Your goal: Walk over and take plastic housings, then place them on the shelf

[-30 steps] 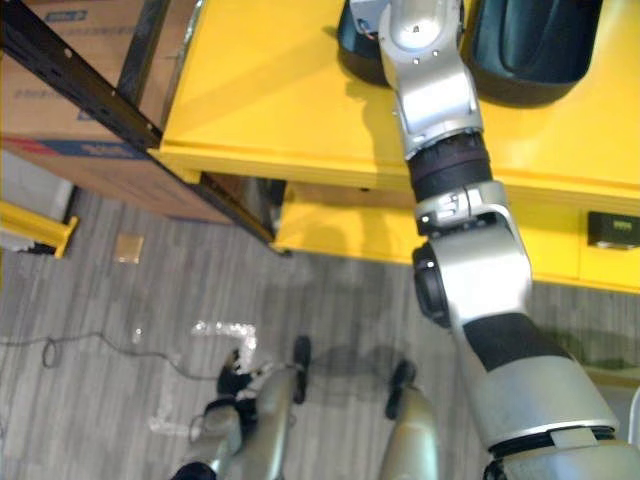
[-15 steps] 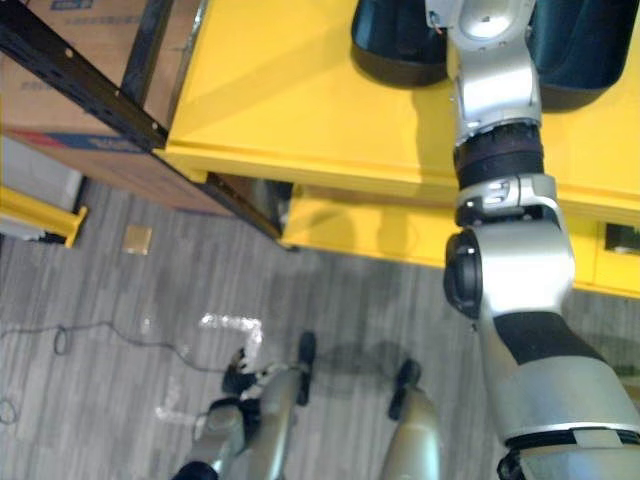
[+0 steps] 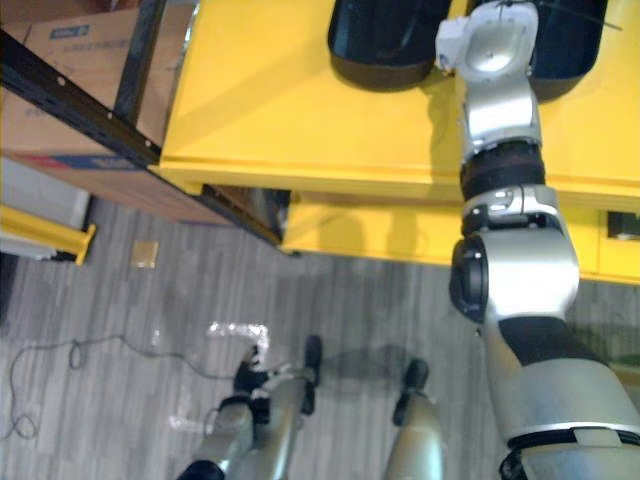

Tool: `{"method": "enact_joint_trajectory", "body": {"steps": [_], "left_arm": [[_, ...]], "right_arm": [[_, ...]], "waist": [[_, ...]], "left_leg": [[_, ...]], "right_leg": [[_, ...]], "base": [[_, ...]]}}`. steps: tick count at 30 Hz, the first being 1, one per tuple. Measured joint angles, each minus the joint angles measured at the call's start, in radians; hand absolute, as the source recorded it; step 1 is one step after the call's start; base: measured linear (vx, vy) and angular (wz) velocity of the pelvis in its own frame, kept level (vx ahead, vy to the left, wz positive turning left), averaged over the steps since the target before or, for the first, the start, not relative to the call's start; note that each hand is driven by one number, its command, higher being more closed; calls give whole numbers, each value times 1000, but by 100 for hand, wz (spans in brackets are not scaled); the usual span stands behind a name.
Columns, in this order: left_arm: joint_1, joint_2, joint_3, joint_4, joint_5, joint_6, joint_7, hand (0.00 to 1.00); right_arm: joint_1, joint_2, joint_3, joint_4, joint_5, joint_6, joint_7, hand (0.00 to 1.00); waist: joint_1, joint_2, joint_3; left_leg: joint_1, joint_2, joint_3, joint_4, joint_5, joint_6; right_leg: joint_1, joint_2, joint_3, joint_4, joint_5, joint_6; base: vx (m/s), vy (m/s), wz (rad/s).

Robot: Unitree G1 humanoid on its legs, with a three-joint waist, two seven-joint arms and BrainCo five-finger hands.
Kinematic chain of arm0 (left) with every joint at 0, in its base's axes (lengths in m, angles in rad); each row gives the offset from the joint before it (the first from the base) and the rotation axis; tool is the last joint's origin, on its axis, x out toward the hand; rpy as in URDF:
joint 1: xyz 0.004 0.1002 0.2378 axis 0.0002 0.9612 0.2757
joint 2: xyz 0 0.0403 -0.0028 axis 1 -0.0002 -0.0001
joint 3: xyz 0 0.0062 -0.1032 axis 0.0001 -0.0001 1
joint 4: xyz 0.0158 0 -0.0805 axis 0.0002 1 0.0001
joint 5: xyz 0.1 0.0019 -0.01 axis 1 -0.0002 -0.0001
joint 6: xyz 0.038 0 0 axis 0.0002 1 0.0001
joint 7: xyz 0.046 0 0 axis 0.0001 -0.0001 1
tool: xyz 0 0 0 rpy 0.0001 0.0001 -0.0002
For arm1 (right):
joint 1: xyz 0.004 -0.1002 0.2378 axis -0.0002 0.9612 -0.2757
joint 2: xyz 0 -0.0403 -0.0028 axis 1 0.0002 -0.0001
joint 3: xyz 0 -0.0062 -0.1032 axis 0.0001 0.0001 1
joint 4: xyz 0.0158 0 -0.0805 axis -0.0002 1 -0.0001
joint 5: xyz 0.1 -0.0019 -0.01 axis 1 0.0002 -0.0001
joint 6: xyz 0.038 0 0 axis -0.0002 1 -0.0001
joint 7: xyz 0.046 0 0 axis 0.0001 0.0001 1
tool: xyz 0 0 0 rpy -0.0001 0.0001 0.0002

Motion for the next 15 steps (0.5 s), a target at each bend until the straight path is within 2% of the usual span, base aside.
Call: {"method": "enact_joint_trajectory", "body": {"steps": [11, 15], "left_arm": [[0, 1, 1, 9, 3, 0, 1, 0], [0, 1, 2, 16, 2, 0, 5, 0]], "right_arm": [[4, 4, 7, 1, -3, -6, 10, 0], [10, 11, 4, 1, -52, -5, -33, 0]], "waist": [[2, 0, 0], [2, 0, 0]], "left_leg": [[13, 0, 1, -32, 19, -1], [12, -1, 1, -32, 19, -1]], "right_leg": [[2, 1, -1, -8, 5, -1], [2, 0, -1, -9, 7, 0]], "base": [[3, 1, 0], [0, 0, 0]]}}
